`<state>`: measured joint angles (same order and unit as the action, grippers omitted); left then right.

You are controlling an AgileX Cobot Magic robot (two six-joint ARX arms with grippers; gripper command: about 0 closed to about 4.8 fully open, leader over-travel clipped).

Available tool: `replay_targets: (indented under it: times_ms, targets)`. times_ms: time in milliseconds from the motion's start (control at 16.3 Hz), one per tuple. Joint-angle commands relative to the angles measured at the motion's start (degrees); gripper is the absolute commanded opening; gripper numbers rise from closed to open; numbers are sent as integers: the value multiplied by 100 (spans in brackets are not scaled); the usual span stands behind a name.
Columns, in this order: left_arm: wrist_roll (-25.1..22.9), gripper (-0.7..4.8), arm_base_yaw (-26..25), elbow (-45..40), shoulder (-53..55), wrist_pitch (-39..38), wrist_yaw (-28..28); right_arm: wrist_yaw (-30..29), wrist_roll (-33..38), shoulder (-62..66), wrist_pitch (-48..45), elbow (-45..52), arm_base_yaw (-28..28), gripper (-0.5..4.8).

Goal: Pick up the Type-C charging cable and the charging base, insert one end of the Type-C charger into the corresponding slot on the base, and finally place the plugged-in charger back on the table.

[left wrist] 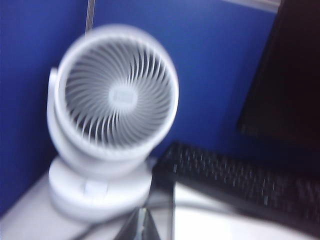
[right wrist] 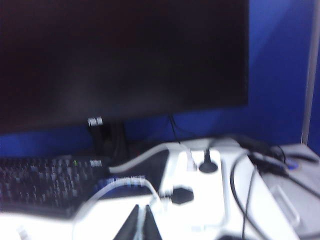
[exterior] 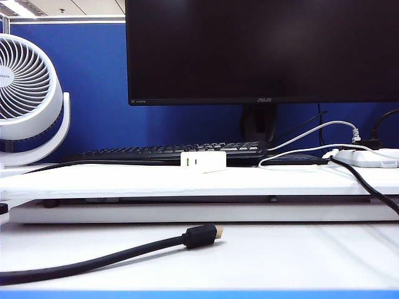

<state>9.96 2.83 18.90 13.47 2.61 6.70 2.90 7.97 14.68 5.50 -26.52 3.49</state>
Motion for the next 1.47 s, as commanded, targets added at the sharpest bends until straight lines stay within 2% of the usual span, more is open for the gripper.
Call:
replay_targets:
  times_ms: [61, 184, 307, 368, 491, 614, 859, 921, 1044, 1105, 1289, 1473]
  targets:
    - [-7, -4, -4, 1088, 1298, 109, -70, -33, 74, 1152, -289, -1178, 9, -2]
    - [-4, -4, -2, 2050, 2328, 90, -367, -28, 551, 1814, -374, -1993, 9, -2]
    - [22, -4, 4, 3025, 3318, 26, -1027, -76, 605, 2546, 83, -2889, 22, -2]
    - [72, -4, 24, 3379, 3692, -33, -1338, -280, 597, 2841, 264, -3202, 22, -2]
    - [129, -4, 260, 4221, 4592, -289, -1856, -776, 597, 3377, 385, -3641, 101, -2]
    - [122, -4, 682, 4870, 5386, -616, -2197, -951, 592, 3703, 321, -3799, 332, -2]
    - [83, -2, 1711, 6129, 6898, -1873, -2236, -944, 509, 4044, 282, -3816, 1097, -2]
    - [-57, 20, 1980, 6349, 7217, -2122, -2227, -933, 507, 4076, 280, -3816, 1263, -1]
    - [-308, 216, 2365, 6616, 7718, -2426, -2190, -946, 511, 4076, 286, -3816, 1390, -1]
    - [-402, 247, 2566, 6690, 7945, -2524, -2173, -946, 509, 4072, 304, -3816, 1390, -1]
    - [-702, 247, 3047, 6714, 8467, -2782, -1589, -1073, 511, 4068, 378, -3816, 1390, -1]
    - [-822, 249, 3235, 6714, 8939, -2750, -1370, -1320, 514, 4068, 380, -3816, 1390, -1]
